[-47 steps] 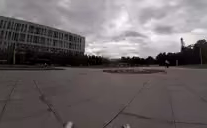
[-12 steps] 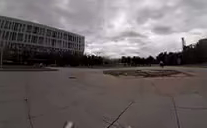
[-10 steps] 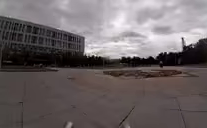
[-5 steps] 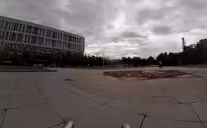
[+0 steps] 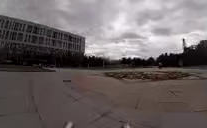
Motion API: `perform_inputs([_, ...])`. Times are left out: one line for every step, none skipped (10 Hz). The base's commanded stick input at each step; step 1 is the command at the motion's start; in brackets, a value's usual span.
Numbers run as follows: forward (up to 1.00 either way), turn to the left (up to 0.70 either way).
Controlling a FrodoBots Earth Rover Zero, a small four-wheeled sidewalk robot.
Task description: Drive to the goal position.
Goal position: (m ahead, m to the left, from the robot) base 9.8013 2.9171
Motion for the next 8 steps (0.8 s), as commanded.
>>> perform_inputs([0.7,0.0])
perform_inputs([0.7,0.0])
perform_inputs([0.7,0.0])
perform_inputs([0.7,0.0])
perform_inputs([0.7,0.0])
perform_inputs([0.7,0.0])
perform_inputs([0.7,0.0])
perform_inputs([0.7,0.0])
